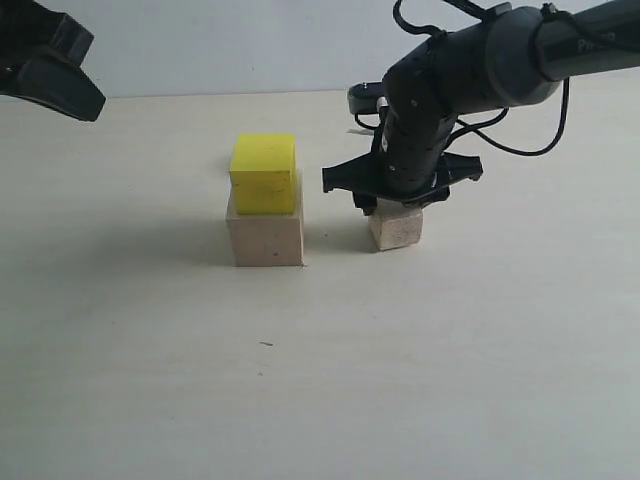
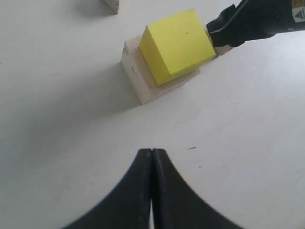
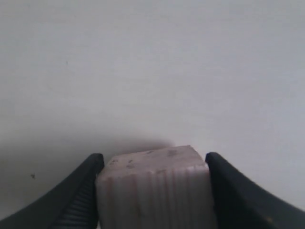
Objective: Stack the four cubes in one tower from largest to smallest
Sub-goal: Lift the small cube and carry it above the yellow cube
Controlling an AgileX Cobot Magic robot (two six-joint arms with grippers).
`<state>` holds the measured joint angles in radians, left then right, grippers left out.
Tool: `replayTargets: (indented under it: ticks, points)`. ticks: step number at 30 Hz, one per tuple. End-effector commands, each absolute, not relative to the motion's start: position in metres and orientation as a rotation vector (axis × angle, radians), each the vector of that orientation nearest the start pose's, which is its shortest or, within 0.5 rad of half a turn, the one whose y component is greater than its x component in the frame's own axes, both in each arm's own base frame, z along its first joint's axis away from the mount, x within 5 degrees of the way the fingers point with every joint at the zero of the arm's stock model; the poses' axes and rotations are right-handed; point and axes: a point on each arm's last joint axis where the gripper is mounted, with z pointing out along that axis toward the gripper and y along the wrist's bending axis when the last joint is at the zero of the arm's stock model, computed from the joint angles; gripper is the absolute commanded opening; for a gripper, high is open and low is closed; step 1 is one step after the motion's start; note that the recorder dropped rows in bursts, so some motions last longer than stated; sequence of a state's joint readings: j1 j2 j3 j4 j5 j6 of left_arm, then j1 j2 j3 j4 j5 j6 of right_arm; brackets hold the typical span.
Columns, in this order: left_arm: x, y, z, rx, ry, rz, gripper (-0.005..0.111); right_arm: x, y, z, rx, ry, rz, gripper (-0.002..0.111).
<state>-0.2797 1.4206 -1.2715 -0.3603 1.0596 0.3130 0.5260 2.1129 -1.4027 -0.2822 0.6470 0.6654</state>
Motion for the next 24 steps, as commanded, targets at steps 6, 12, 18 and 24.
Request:
replayTargets:
  ticks: [6,12,18,24]
  points:
    - [0.269,-0.107,0.337,0.642,2.571,-0.474,0.0,0.371,0.189,0.136,-0.222,2.823,-0.167,0.0]
    - [0.269,-0.107,0.337,0.656,2.564,-0.47,0.0,0.366,0.193,0.16,-0.315,2.808,-0.056,0.0]
    - [0.269,-0.107,0.337,0.66,2.563,-0.466,0.0,0.359,0.191,0.22,-0.61,2.609,-0.012,0.0]
    - [0.269,-0.105,0.336,0.673,2.571,-0.439,0.0,0.361,0.176,0.279,-0.596,2.338,0.116,0.0]
